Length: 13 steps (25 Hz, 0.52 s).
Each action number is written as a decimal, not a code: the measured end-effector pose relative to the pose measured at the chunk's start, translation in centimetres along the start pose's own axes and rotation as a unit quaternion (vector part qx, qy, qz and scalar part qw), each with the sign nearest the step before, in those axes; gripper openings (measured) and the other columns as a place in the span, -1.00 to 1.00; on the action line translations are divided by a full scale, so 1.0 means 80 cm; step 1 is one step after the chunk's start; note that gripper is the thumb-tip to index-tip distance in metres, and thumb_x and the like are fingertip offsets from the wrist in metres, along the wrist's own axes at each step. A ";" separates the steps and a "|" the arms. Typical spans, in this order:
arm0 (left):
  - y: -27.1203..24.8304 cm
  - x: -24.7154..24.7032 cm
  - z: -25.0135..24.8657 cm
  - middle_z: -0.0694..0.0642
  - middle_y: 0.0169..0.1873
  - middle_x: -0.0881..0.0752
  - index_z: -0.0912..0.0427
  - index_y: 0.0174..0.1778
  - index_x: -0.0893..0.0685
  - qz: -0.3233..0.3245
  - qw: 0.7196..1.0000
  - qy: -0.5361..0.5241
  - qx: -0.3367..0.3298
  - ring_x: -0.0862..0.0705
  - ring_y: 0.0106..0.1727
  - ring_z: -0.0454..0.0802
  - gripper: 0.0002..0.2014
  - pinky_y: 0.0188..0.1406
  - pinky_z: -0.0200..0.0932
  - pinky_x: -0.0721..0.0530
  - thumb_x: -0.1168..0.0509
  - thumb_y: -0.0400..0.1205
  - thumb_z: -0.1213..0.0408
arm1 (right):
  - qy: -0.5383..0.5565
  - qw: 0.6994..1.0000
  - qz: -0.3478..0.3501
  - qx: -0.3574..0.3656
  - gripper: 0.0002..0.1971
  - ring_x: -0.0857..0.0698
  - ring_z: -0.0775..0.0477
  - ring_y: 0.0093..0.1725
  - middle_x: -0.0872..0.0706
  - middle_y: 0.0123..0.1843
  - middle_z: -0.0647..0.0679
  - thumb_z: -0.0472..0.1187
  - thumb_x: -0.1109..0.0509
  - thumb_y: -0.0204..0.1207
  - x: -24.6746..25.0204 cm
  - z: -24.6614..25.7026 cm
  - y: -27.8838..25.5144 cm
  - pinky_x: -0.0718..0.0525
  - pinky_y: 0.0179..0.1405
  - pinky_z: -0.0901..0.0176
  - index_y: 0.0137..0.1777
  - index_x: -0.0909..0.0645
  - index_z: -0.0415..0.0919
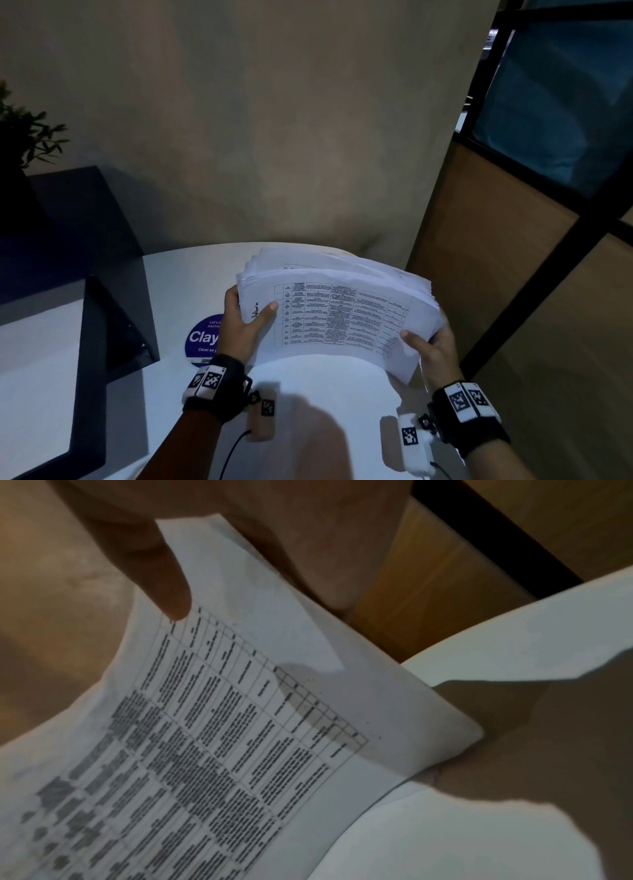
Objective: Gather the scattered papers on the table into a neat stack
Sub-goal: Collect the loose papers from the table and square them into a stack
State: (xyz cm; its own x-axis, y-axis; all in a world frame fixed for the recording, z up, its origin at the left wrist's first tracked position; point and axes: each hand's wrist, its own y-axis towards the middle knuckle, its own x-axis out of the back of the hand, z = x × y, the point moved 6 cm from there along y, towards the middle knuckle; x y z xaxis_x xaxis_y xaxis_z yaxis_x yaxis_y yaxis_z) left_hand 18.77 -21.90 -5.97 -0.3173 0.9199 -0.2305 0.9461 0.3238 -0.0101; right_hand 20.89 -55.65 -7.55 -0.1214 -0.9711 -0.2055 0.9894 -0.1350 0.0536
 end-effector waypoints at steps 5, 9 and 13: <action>0.005 0.002 0.000 0.15 0.12 -0.78 0.02 0.31 -0.61 0.007 0.999 0.042 -0.011 -0.74 0.20 0.24 -0.59 0.05 0.22 -0.78 -0.42 0.58 0.44 | -0.077 0.996 -0.035 -0.009 -0.60 -0.71 -0.20 0.17 -0.73 0.06 0.00 -0.45 -0.47 0.53 -0.003 0.003 0.000 -0.67 -0.05 0.06 0.28 -0.53 -0.11; 0.002 -0.017 -0.052 0.03 0.02 -0.76 0.19 0.31 -0.59 0.002 0.995 0.056 -0.087 -0.76 0.04 -0.04 -0.65 -0.26 -0.34 -0.75 -0.35 0.61 0.51 | -0.090 0.994 -0.057 0.025 -0.66 -0.77 -0.10 0.16 -0.80 0.15 -0.08 -0.37 -0.45 0.58 -0.007 0.040 0.019 -0.73 0.15 -0.05 0.33 -0.62 -0.16; -0.005 -0.004 -0.052 -0.02 0.13 -0.64 0.04 0.33 -0.43 -0.004 0.992 0.055 -0.113 -0.69 0.09 -0.28 -0.45 -0.17 -0.47 -0.70 -0.44 0.52 0.55 | -0.080 0.996 -0.029 0.033 -0.46 -0.75 -0.10 0.15 -0.73 0.21 -0.19 -0.44 -0.54 0.48 0.005 0.034 0.020 -0.79 0.04 0.04 0.43 -0.49 -0.22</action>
State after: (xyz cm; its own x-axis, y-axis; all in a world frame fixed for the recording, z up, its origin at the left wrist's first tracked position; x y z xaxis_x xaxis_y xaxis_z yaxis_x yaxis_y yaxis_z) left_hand 18.24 -21.40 -1.84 -0.3415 0.9317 -0.1236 0.9089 0.3609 0.2090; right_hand 22.17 -56.79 -4.85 -0.1940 -0.9796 -0.0526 0.9737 -0.1988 0.1110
